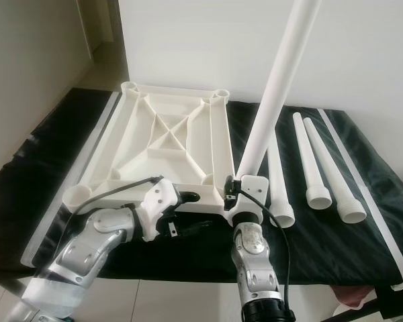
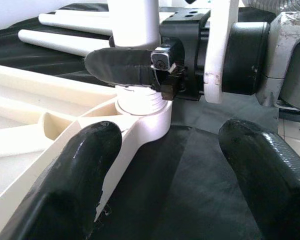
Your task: Building children table
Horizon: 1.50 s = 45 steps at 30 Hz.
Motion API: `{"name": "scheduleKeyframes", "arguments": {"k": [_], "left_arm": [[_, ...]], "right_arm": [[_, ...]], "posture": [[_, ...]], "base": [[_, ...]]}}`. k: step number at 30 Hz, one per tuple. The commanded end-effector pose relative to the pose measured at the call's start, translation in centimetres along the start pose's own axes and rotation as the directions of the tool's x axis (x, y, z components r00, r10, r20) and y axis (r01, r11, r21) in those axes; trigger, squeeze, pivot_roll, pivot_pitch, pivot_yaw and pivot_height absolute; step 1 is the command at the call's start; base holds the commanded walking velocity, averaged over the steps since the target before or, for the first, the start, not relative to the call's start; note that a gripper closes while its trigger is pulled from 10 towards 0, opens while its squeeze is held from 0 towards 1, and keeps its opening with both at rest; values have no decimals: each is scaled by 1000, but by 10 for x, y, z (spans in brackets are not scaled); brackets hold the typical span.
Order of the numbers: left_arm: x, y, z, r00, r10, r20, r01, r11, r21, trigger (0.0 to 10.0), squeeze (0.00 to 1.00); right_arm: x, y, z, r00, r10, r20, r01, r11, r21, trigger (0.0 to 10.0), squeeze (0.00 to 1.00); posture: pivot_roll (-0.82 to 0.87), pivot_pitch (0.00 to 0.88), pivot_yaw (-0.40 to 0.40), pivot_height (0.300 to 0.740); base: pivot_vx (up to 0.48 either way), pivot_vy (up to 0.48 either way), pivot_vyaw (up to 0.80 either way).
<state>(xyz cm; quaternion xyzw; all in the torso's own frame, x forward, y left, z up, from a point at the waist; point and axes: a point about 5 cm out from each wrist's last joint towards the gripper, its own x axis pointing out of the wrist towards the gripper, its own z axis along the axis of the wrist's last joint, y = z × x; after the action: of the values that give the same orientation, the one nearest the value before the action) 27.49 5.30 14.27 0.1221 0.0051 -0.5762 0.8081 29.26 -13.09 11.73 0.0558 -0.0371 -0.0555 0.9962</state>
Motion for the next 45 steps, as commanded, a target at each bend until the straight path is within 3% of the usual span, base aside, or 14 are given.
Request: {"name": "scheduleKeyframes", "arguments": {"k": [1, 2, 3, 6, 12, 13, 14, 15, 20, 25, 29, 37, 45], "left_arm": [[2, -3, -1, 1000, -4, -6, 4, 1000, -2, 10000, 0], [2, -3, 0, 1000, -3, -6, 3, 1000, -3, 10000, 0], [1, -2, -1, 1000, 0, -7, 0, 1000, -3, 10000, 0], [1, -2, -1, 1000, 2, -8, -3, 1000, -4, 10000, 0], [0, -1, -2, 1000, 10, -9, -10, 1000, -3, 10000, 0], [0, 0, -1, 1000, 17, -5, -17, 1000, -1, 10000, 0], [0, 1, 0, 1000, 19, -4, -19, 1000, 1, 10000, 0], [0, 1, 0, 1000, 21, -3, -21, 1000, 1, 10000, 0], [0, 2, 1, 1000, 24, -2, -24, 1000, 3, 10000, 0], [-2, 8, 1, 998, 59, -9, -59, 997, 45, 10000, 0], [-2, 6, 3, 999, 37, 17, -37, 998, 46, 10000, 0], [-5, 7, 1, 1000, 29, 9, -30, 999, 24, 10000, 0], [-5, 5, -1, 1000, 20, -3, -20, 1000, 23, 10000, 0]], "right_arm": [[-4, -1, -9, 998, -54, -44, 57, 996, 66, 10000, 0], [-5, -2, -8, 998, -53, -34, 55, 996, 69, 10000, 0], [-7, -2, -5, 999, -29, -14, 30, 994, 104, 10000, 1000], [-9, 2, -2, 1000, -1, 13, 0, 991, 133, 10000, 1000], [-10, 3, 0, 1000, 19, 22, -21, 997, 78, 10000, 1000], [-10, 2, 2, 996, 80, 37, -81, 995, 52, 10000, 808], [-10, 2, 2, 994, 106, 40, -107, 994, 38, 10000, 808], [-10, 1, 3, 992, 121, 40, -122, 992, 30, 10000, 0], [-11, -4, 3, 990, 136, 41, -137, 990, 37, 10000, 0], [-9, -20, 5, 962, 271, 44, -269, 962, -53, 10000, 0], [-6, -22, 8, 945, 324, 42, -319, 942, -103, 10000, 0], [0, -24, 10, 927, 373, 29, -367, 922, -120, 10000, 0], [4, -23, 8, 878, 478, -9, -473, 866, -162, 10000, 0]], "posture": [[2, 0, -39, 740], [4, 0, -39, 740], [6, 0, -42, 740], [6, 0, -44, 740], [7, 0, -43, 740], [9, 0, -41, 740], [9, 0, -41, 740], [9, 0, -41, 740], [7, 0, -37, 740], [5, 0, -35, 740], [7, 0, -37, 740], [19, 0, -48, 740], [31, 0, -47, 740]], "base": [[0, 0, 0], [0, 0, 0], [0, 0, 0], [0, 0, 0], [0, 0, 0], [0, 0, 0], [0, 0, 0], [0, 0, 0], [0, 0, 0], [0, 0, 0], [0, 0, 0], [0, 0, 0], [0, 0, 0]]}}
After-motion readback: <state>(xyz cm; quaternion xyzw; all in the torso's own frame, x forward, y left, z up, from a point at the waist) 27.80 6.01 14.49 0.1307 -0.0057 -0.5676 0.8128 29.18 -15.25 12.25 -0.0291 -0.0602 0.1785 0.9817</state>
